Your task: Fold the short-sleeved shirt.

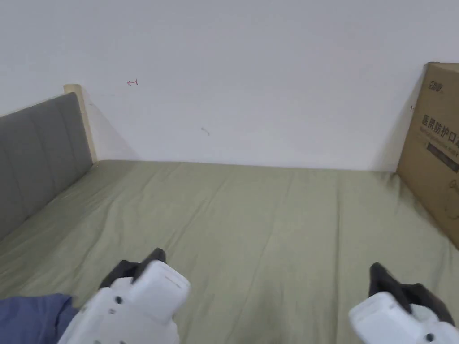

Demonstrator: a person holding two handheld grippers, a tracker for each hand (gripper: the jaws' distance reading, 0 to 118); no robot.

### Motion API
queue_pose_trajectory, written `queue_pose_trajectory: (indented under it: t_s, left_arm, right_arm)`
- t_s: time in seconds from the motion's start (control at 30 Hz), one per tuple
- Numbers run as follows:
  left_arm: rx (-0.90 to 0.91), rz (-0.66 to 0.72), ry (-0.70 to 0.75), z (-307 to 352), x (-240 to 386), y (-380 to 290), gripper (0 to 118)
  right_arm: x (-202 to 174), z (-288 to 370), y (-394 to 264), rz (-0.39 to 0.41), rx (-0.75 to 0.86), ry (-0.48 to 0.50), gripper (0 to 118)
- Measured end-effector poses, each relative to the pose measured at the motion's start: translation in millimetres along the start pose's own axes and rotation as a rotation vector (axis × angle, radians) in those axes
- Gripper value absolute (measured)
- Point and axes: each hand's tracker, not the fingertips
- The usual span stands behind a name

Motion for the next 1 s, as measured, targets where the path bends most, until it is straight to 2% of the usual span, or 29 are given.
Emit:
queue_pose_trajectory:
  t_s: [0.07, 0.1, 0.13, 0.17, 0.2, 0.23, 0.27, 0.3, 0.33, 0.37, 0.43, 0.47, 0.53, 0.6, 0.63, 0.67, 0.83, 1.0]
  left_arm:
    - [0.015, -0.340, -0.104, -1, 20, -16, 0]
    - [0.006, -0.501, -0.125, 0, 34, -27, 0]
    - [0.001, -0.638, -0.173, 2, 45, -37, 0]
    - [0.009, -0.720, -0.192, 3, 54, -45, 0]
    - [0.019, -0.784, -0.206, 5, 62, -53, 0]
    - [0.022, -0.802, -0.232, 7, 68, -59, 0]
    - [0.019, -0.757, -0.236, 7, 67, -60, 0]
    - [0.000, -0.667, -0.240, 6, 64, -57, 0]
    - [-0.026, -0.487, -0.237, 4, 52, -50, 0]
    - [-0.049, -0.343, -0.258, 1, 39, -45, 0]
    - [-0.112, 0.076, -0.247, -8, 6, -36, 0]
    - [-0.120, 0.259, -0.245, -11, -7, -36, 0]
    - [-0.111, 0.665, -0.266, -13, -32, -44, 0]
    - [-0.094, 0.911, -0.255, -9, -37, -53, 0]
    - [-0.077, 0.962, -0.263, -8, -36, -54, 0]
    - [-0.072, 0.995, -0.264, -7, -37, -55, 0]
    - [-0.085, 0.962, -0.256, -4, -34, -45, 0]
    - [-0.089, 1.008, -0.233, 3, -44, -51, 0]
  right_arm:
    - [-19, -2, -10, 0.223, 0.019, 0.111, 0]
    - [-30, -1, -19, 0.399, 0.044, 0.163, 0]
    - [-43, 1, -29, 0.572, 0.079, 0.175, 0]
    - [-51, 3, -37, 0.685, 0.114, 0.195, 0]
    - [-55, 5, -47, 0.761, 0.148, 0.227, 0]
    - [-58, 6, -50, 0.796, 0.152, 0.258, 0]
    - [-58, 5, -51, 0.778, 0.134, 0.268, 0]
    - [-55, 3, -46, 0.707, 0.108, 0.253, 0]
    - [-44, 0, -42, 0.581, 0.065, 0.233, 0]
    - [-34, -3, -35, 0.416, 0.022, 0.226, 0]
    - [-6, -12, -21, 0.001, -0.071, 0.202, 0]
    - [8, -14, -22, -0.169, -0.092, 0.182, 0]
    - [27, -17, -28, -0.556, -0.137, 0.116, 0]
    - [35, -17, -39, -0.855, -0.178, 0.114, 0]
    - [37, -17, -44, -0.974, -0.186, 0.118, 0]
    - [37, -17, -46, -1.034, -0.186, 0.131, 0]
    - [35, -18, -40, -1.010, -0.192, 0.115, 0]
    - [32, -22, -28, -1.066, -0.174, 0.150, 0]
